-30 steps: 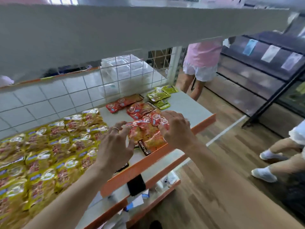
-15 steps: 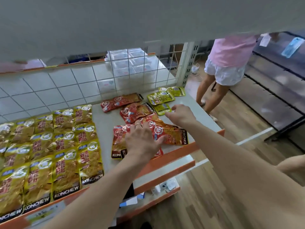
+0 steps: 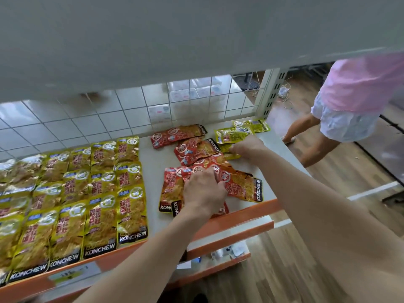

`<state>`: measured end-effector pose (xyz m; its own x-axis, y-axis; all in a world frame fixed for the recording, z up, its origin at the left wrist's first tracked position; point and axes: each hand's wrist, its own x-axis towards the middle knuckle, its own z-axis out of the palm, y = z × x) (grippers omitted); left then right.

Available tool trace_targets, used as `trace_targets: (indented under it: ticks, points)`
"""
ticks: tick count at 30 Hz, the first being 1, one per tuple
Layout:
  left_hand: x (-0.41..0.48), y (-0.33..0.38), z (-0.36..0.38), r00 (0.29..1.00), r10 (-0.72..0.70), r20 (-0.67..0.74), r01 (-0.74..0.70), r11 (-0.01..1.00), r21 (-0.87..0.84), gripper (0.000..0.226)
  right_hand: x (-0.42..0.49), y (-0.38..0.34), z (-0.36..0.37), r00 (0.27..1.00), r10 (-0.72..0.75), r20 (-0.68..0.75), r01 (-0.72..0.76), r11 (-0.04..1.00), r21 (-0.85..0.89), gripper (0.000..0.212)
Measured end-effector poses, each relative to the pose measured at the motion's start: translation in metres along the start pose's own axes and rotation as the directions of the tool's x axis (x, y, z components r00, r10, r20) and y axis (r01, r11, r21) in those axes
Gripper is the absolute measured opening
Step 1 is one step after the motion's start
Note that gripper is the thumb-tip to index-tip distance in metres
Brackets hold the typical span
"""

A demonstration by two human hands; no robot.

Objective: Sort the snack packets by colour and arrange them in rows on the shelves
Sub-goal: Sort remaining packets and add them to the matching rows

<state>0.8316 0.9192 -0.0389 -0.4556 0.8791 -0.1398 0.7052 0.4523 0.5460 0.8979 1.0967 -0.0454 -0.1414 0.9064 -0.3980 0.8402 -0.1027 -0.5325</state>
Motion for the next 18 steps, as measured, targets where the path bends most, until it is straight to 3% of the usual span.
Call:
trace_targets:
  ticks: [4,8,10,12,18]
  points:
    - [-0.004,-0.009,-0.019,0.995,-0.028,0.101,0.065,0.921,-0.383,0.006,-0.011,0.014,-0.012,0.983,0.081,0.162,-0.126,0.949,0.29,0.026]
    - [-0.015,-0.017,-0.037,0.977,-0.104,0.185,0.211,0.599,-0.773,0.013,-0.026,0.029,-0.02,0.953,0.098,0.285,-0.189,0.93,0.314,0.024]
    - [-0.018,-0.024,-0.041,0.966,-0.157,0.208,0.258,0.459,-0.85,0.011,-0.035,0.033,-0.025,0.945,0.076,0.32,-0.2,0.905,0.377,0.014]
    - [-0.019,-0.031,-0.044,0.955,-0.207,0.212,0.279,0.388,-0.878,0.004,-0.042,0.036,-0.031,0.939,0.045,0.34,-0.22,0.841,0.495,0.008]
    - [-0.025,-0.044,-0.048,0.928,-0.278,0.246,0.323,0.277,-0.905,0.007,-0.064,0.042,-0.039,0.923,-0.002,0.385,-0.269,0.712,0.649,0.034]
